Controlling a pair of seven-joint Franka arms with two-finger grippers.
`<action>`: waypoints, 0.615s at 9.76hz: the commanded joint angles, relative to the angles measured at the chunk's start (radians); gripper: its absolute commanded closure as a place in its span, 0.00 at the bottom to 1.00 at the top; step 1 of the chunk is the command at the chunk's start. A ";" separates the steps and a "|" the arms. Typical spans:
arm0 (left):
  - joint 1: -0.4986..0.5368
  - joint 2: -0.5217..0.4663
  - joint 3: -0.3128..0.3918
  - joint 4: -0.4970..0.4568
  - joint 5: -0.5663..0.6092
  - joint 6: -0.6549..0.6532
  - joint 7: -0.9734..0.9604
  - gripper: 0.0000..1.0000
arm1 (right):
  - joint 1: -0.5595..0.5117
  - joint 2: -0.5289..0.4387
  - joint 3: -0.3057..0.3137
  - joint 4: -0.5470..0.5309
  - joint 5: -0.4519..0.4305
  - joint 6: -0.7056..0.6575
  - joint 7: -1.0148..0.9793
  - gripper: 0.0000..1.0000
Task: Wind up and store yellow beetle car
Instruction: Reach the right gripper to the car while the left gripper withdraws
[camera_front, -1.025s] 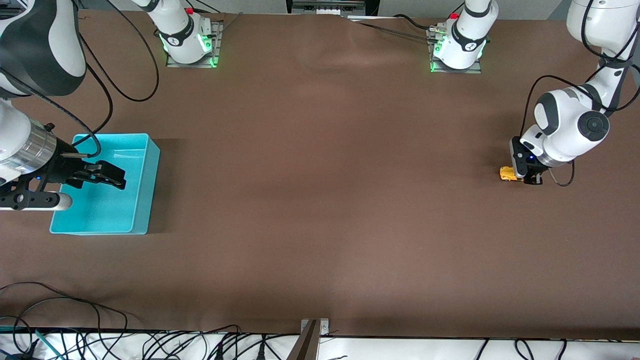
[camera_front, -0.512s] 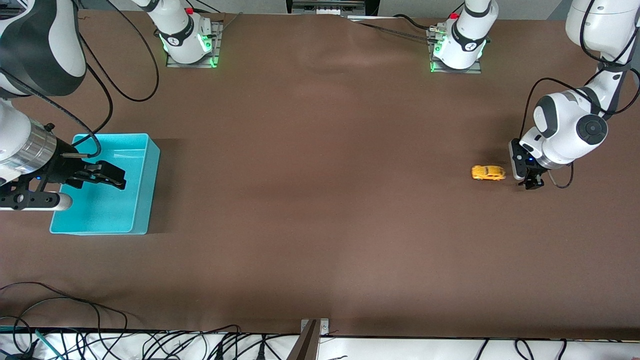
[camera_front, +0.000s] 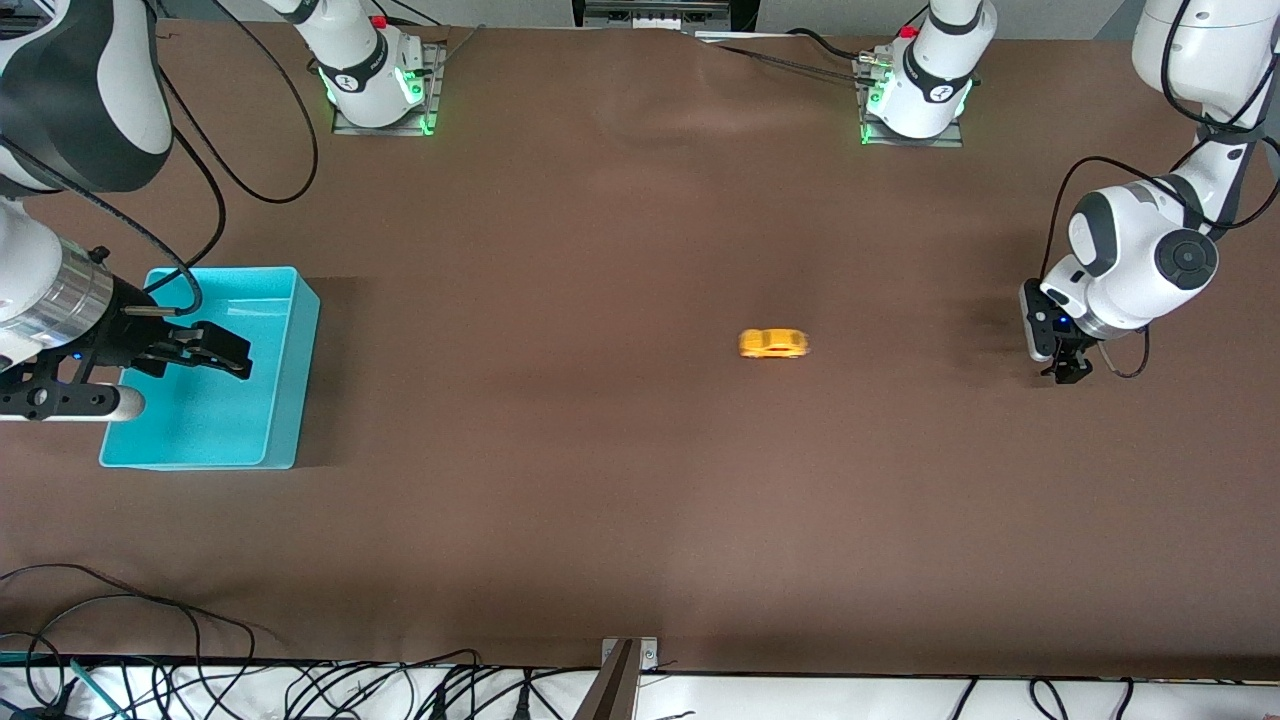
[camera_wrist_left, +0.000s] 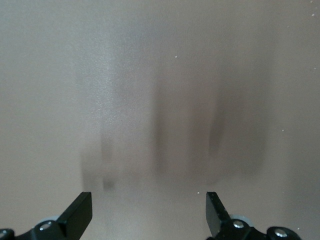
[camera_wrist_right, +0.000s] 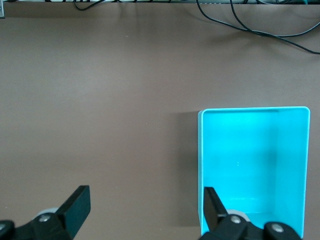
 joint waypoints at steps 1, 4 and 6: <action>0.006 -0.049 -0.002 0.010 0.003 -0.013 -0.034 0.00 | 0.006 -0.006 0.006 -0.002 0.004 0.001 0.007 0.00; 0.001 -0.146 -0.002 -0.001 0.006 -0.046 -0.032 0.00 | 0.007 -0.009 0.007 0.000 0.004 -0.010 -0.005 0.00; -0.005 -0.261 -0.002 0.001 0.005 -0.134 -0.031 0.00 | 0.007 -0.018 0.009 0.000 0.032 -0.010 0.002 0.00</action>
